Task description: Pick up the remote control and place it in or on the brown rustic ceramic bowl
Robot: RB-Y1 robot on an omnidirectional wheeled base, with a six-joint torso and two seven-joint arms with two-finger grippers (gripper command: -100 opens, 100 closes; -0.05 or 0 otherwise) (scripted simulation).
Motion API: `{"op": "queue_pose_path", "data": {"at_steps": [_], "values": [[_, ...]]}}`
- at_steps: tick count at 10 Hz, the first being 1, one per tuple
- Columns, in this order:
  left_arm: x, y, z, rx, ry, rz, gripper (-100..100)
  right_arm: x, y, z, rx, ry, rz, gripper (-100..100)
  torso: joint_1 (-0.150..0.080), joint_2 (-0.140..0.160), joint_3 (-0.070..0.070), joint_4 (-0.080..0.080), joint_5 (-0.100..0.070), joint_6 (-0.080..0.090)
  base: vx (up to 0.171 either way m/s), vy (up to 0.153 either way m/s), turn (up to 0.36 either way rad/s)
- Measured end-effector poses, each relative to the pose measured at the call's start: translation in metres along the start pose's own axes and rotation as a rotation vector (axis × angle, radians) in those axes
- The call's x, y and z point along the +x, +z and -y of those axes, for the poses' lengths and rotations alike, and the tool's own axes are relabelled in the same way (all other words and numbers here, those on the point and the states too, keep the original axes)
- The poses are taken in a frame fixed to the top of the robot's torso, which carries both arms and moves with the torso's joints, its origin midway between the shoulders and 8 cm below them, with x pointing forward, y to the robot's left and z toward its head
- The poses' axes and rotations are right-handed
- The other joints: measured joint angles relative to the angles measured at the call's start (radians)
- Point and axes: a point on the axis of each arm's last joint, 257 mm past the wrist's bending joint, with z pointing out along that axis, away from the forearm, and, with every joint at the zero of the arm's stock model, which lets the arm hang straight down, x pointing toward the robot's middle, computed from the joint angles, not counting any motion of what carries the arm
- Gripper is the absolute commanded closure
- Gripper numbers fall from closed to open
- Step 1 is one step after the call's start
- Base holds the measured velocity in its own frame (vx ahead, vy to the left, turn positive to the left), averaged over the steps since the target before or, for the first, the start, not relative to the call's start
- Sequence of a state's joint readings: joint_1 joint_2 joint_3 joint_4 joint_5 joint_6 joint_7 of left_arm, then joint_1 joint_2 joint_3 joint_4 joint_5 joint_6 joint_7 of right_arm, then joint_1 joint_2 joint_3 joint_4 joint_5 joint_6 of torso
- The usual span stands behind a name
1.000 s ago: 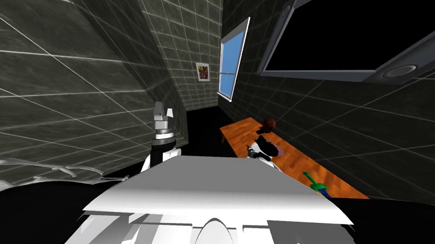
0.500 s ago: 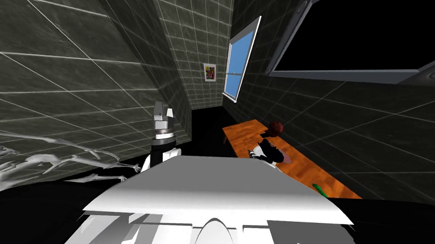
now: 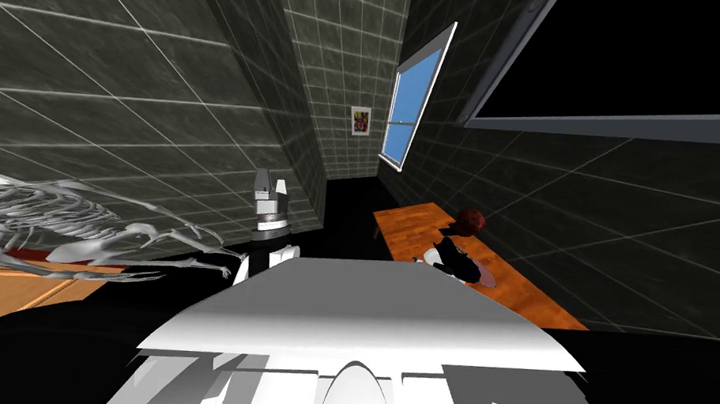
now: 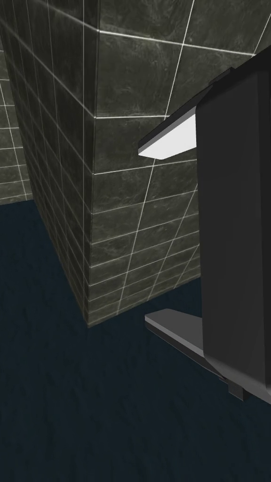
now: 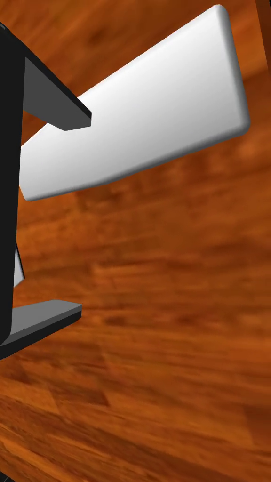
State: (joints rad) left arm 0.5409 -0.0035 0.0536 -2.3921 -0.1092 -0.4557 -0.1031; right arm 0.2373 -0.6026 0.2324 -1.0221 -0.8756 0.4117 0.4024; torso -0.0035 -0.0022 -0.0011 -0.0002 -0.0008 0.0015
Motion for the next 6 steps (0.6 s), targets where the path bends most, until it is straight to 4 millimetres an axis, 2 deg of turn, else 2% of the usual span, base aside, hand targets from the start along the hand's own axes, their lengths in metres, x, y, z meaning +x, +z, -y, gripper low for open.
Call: {"op": "queue_pose_path", "data": {"at_steps": [1,2,3,4,6], "values": [[0.000,0.000,0.000,0.000,0.000,0.000,0,-0.001,0.002,0.020,0.049,0.010,-0.006,-100,-0.001,0.001,0.000,0.000,0.000,0.000,-0.060,-0.062,0.377],[0.000,0.000,0.000,0.000,0.000,0.000,0,-0.002,-0.002,0.042,0.098,0.011,-0.010,-100,-0.002,0.002,0.001,0.000,0.000,0.001,-0.047,-0.054,0.100],[0.000,0.000,0.000,0.000,0.000,0.000,0,-0.004,-0.002,0.050,0.122,0.021,-0.016,-100,-0.002,0.001,0.001,0.000,0.000,0.001,-0.017,-0.028,-0.041],[0.000,0.000,0.000,0.000,0.000,0.000,0,-0.005,-0.001,0.052,0.131,0.020,-0.017,-100,-0.001,0.000,0.000,0.000,0.000,0.001,-0.014,-0.022,0.209],[0.000,0.000,0.000,0.000,0.000,0.000,0,-0.009,0.000,0.075,0.191,0.032,-0.025,-100,-0.001,-0.001,0.000,0.000,0.000,0.000,-0.029,-0.055,0.327]]}}
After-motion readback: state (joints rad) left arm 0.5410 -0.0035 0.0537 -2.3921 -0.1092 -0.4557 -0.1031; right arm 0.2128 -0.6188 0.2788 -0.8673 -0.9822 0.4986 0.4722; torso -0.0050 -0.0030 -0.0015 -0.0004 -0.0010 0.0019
